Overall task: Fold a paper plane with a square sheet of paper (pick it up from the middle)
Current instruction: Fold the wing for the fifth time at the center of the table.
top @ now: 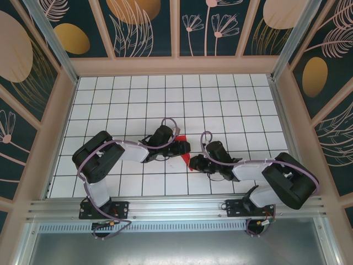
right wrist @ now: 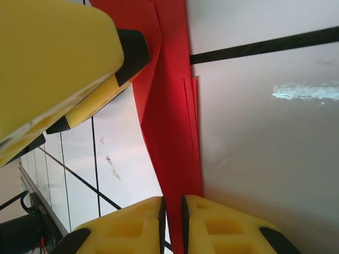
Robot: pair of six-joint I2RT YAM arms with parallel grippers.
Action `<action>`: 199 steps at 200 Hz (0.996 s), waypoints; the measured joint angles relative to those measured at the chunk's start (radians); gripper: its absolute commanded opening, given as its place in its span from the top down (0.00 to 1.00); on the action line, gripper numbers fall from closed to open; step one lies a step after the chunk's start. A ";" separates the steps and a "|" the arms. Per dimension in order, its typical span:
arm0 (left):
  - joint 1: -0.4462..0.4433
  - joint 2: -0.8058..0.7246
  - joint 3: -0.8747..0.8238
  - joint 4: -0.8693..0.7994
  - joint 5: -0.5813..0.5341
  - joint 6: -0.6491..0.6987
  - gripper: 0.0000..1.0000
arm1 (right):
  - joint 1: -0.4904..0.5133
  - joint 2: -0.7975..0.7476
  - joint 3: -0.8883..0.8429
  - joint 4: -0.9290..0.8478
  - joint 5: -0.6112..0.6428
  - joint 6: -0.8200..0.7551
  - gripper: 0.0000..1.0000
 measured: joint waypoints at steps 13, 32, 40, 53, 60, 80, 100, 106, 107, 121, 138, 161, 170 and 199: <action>0.000 0.000 0.000 0.000 0.000 0.000 0.49 | -0.003 -0.001 0.000 -0.004 -0.002 0.000 0.88; 0.000 0.000 0.000 0.000 0.000 0.000 0.49 | -0.006 -0.001 0.000 -0.004 -0.010 0.000 0.92; 0.000 0.000 0.000 0.000 0.000 0.000 0.49 | -0.006 0.002 0.000 -0.004 -0.012 0.000 0.93; 0.000 0.000 0.000 -0.001 0.000 0.000 0.49 | -0.006 0.016 0.000 -0.003 -0.012 0.000 0.95; 0.000 0.000 0.001 -0.002 0.000 0.000 0.49 | -0.006 0.026 0.002 -0.002 -0.014 0.000 0.95; 0.000 0.001 0.005 -0.006 0.000 0.000 0.50 | -0.012 0.050 0.007 0.010 -0.035 0.001 0.95; 0.000 0.003 0.006 -0.008 0.000 0.000 0.50 | -0.018 0.060 0.009 0.017 -0.050 0.001 0.92; 0.000 0.003 0.006 -0.008 0.000 0.000 0.50 | -0.019 0.060 0.010 0.016 -0.053 0.001 0.91; 0.000 0.003 0.006 -0.008 0.000 0.000 0.50 | -0.019 0.060 0.010 0.016 -0.053 0.001 0.91; 0.000 0.003 0.007 -0.008 0.000 0.000 0.50 | -0.019 0.056 0.012 0.010 -0.053 0.000 0.89; 0.000 0.003 0.008 -0.009 0.000 0.000 0.50 | -0.019 0.040 0.024 -0.026 -0.045 -0.005 0.84; 0.000 0.003 0.008 -0.010 0.000 0.000 0.50 | -0.018 -0.019 0.039 -0.100 -0.033 -0.016 0.72; 0.000 0.004 0.008 -0.011 0.000 0.001 0.50 | -0.018 -0.040 0.050 -0.122 -0.030 -0.028 0.72; 0.000 0.004 0.009 -0.012 0.000 0.001 0.50 | -0.018 -0.048 0.094 -0.155 -0.029 -0.049 0.79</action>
